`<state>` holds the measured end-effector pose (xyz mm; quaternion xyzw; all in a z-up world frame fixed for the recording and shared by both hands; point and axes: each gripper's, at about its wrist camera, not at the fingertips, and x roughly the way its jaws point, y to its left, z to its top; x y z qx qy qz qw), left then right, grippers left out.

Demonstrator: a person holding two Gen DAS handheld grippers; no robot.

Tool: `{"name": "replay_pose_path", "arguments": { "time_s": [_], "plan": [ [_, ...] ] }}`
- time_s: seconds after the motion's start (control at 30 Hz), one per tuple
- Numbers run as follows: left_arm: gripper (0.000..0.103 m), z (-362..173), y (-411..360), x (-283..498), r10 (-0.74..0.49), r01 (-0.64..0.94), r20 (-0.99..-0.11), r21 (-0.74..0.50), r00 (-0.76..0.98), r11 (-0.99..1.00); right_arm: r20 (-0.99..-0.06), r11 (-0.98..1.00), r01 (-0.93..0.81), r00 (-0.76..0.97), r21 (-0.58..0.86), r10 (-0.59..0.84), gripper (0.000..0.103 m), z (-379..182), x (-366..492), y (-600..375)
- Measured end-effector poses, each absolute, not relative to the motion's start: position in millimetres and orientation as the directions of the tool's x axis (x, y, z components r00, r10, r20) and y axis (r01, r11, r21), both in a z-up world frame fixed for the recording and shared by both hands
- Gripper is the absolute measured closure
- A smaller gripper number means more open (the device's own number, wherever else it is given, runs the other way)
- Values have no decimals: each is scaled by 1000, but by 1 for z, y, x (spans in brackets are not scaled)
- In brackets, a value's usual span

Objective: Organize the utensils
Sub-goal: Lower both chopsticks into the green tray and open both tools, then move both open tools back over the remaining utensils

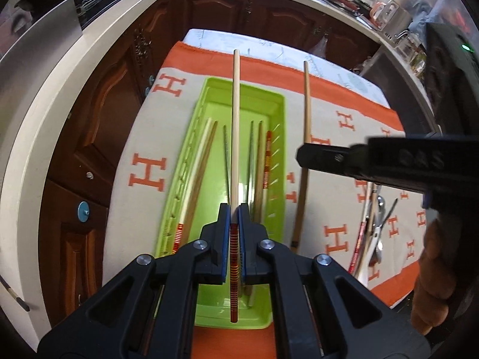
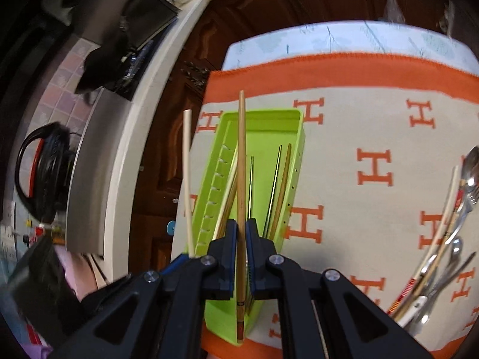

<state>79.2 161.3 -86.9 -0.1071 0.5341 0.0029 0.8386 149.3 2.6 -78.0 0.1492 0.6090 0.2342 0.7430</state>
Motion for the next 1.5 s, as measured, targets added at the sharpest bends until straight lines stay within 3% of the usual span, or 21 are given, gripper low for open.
{"name": "replay_pose_path", "arguments": {
  "time_s": [0.47,0.83,1.17,1.27,1.33,1.5],
  "plan": [
    [99,-107,165,82,-37,-152,-921,-103,388,983,-837,833,-144,43,535,545,95,-112,149,22],
    [99,-92,153,73,-48,-129,-909,-111,414,985,-851,856,-199,139,478,507,95,-92,128,-2],
    [99,-75,102,71,-123,-9,-899,-139,420,990,-859,893,-227,260,389,441,95,-64,99,-64],
    [88,-74,76,75,-153,46,-898,-147,412,988,-857,905,-205,297,374,421,95,-57,93,-91],
    [70,-73,57,79,-168,77,-896,-149,412,986,-853,909,-181,316,376,416,95,-54,91,-109],
    [65,-72,11,94,-199,167,-892,-142,406,976,-847,921,-103,365,377,387,95,-49,92,-156]
  ]
}}
